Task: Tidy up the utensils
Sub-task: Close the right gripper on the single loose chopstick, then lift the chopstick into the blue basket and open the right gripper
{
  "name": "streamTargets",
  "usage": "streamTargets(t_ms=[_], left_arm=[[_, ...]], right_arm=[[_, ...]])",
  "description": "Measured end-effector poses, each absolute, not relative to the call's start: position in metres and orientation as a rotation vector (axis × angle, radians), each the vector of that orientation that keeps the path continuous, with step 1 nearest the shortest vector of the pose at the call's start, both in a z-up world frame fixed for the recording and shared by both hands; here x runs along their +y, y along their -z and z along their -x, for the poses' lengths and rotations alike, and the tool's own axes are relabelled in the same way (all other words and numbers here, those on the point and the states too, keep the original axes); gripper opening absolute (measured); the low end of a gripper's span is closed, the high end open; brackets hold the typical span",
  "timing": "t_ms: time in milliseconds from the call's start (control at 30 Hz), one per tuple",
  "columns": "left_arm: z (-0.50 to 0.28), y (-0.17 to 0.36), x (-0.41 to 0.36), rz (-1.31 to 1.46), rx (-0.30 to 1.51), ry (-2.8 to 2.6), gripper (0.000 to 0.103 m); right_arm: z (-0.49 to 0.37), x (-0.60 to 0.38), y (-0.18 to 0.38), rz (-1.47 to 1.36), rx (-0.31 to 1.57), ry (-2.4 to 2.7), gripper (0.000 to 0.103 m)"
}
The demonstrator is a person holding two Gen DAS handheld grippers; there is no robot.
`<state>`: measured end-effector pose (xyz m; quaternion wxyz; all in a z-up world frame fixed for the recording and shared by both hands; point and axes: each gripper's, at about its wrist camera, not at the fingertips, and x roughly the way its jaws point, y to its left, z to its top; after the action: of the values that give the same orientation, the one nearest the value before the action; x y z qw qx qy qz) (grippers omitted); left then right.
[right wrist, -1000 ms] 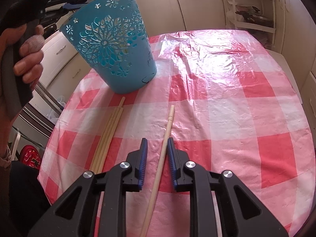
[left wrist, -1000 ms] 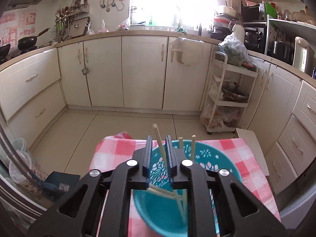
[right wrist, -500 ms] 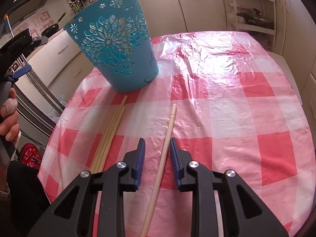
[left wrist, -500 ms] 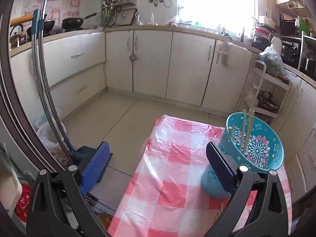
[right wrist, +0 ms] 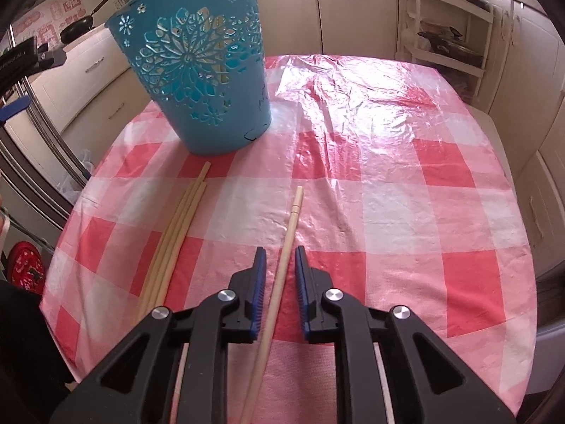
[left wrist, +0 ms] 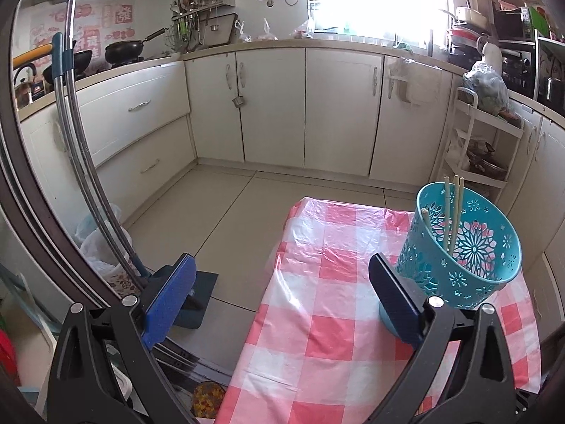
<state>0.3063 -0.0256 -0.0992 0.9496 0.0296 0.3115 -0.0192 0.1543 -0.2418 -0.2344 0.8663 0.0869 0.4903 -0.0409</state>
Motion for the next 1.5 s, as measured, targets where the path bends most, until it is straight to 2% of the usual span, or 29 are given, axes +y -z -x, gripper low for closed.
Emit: streamTargets(t_ms=[167,400,800,1167,1500], left_arm=[[-0.306,0.1,-0.025,-0.076,0.637,0.035,0.095],[-0.305,0.101,-0.024,-0.078,0.643,0.037,0.095],[-0.305,0.103,-0.027,-0.09,0.649,0.041,0.095],[-0.305,0.104,-0.028,-0.092,0.662,0.044,0.095],[-0.309,0.107,-0.024,-0.08,0.681,0.048,0.095]], right_arm=[[-0.152,-0.233,0.234,-0.075,1.027,0.095,0.008],[-0.138,-0.25,0.223,-0.248,1.013,0.055,0.006],[-0.137,-0.255,0.135,-0.449,0.77,-0.095,0.006],[-0.193,-0.245,0.047,-0.449,0.541,-0.176,0.006],[-0.267,-0.243,0.032,-0.444,0.402,-0.092,0.006]])
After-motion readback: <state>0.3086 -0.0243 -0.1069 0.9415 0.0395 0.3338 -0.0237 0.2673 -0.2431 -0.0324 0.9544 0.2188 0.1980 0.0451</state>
